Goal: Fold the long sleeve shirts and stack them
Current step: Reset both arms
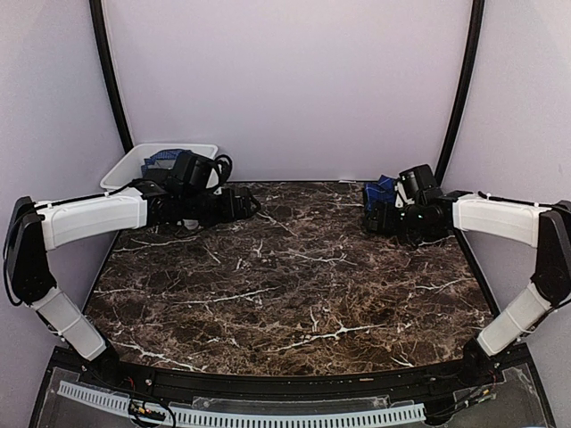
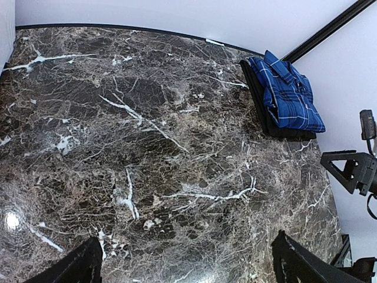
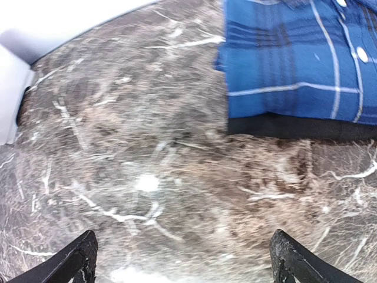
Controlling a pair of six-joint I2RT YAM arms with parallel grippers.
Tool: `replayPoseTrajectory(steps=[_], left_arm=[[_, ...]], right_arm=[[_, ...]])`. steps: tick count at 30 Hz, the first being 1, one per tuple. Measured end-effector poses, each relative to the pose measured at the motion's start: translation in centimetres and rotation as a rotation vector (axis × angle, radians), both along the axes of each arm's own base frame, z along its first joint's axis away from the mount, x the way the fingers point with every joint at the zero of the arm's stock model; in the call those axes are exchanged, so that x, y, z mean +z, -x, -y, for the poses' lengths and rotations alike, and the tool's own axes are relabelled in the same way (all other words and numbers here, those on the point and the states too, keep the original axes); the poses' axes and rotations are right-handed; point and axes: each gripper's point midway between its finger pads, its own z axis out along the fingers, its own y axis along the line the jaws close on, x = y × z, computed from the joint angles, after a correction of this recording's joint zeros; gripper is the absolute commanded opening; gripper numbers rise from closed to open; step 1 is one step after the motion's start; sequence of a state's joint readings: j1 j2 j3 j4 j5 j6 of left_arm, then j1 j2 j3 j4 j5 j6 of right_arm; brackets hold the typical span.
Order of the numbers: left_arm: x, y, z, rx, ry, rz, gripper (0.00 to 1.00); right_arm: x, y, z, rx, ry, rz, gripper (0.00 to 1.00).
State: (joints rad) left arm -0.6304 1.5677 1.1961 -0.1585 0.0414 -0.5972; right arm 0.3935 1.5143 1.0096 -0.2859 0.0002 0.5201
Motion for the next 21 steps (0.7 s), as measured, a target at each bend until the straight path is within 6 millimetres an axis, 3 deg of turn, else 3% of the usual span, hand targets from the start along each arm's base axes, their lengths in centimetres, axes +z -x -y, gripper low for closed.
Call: replayPoseTrajectory(steps=[11,21], left_arm=[[1.5,0.1,-0.4,-0.016,-0.017,0.057,0.99],[2.2,-0.1,-1.0,0.002,-0.04,0.091,0.99]], right_arm=[[5.8,1.9,-6.4,0.118,-0.023,0.15,0.99],[11.1,2.6,-6.9,0.141,-0.064,0.298,0.99]])
